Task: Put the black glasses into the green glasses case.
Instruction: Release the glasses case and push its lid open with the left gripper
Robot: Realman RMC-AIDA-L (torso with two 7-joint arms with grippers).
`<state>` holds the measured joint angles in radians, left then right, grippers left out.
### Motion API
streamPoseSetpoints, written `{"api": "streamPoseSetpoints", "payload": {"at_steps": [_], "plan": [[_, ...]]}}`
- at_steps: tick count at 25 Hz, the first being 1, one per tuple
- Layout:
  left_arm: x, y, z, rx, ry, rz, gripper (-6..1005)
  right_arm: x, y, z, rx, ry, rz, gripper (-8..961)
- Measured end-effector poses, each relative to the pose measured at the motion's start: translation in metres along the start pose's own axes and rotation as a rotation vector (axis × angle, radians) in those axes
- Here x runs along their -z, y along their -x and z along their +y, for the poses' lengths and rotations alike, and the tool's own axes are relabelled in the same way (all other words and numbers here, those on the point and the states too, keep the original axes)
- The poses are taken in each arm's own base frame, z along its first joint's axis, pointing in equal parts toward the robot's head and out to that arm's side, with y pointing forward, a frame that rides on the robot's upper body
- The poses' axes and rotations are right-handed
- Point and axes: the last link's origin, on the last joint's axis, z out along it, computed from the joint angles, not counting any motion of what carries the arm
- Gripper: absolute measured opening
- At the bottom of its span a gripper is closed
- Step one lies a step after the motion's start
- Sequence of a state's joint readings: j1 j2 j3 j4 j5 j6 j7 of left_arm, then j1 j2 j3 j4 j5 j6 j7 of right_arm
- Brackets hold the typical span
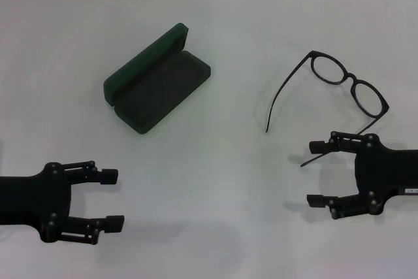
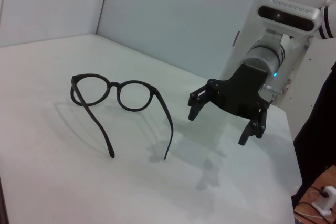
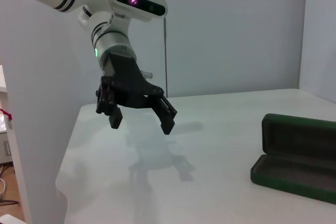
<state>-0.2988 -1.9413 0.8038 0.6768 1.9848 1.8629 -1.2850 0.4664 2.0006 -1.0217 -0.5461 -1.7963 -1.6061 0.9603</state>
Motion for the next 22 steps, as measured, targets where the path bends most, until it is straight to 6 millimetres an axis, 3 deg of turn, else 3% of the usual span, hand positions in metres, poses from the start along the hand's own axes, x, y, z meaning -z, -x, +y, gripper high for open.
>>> {"api": "streamPoseSetpoints", "payload": {"at_steps": [12,22], "plan": [[0.001,-0.001,-0.001,0.020,-0.014,0.012,846,0.000,0.000,0.000,0.000,0.000,0.000,872],[-0.001,-0.031,-0.029,0.244,-0.074,0.016,822,-0.003,0.001,0.001,0.003,0.006,-0.008,872]]}}
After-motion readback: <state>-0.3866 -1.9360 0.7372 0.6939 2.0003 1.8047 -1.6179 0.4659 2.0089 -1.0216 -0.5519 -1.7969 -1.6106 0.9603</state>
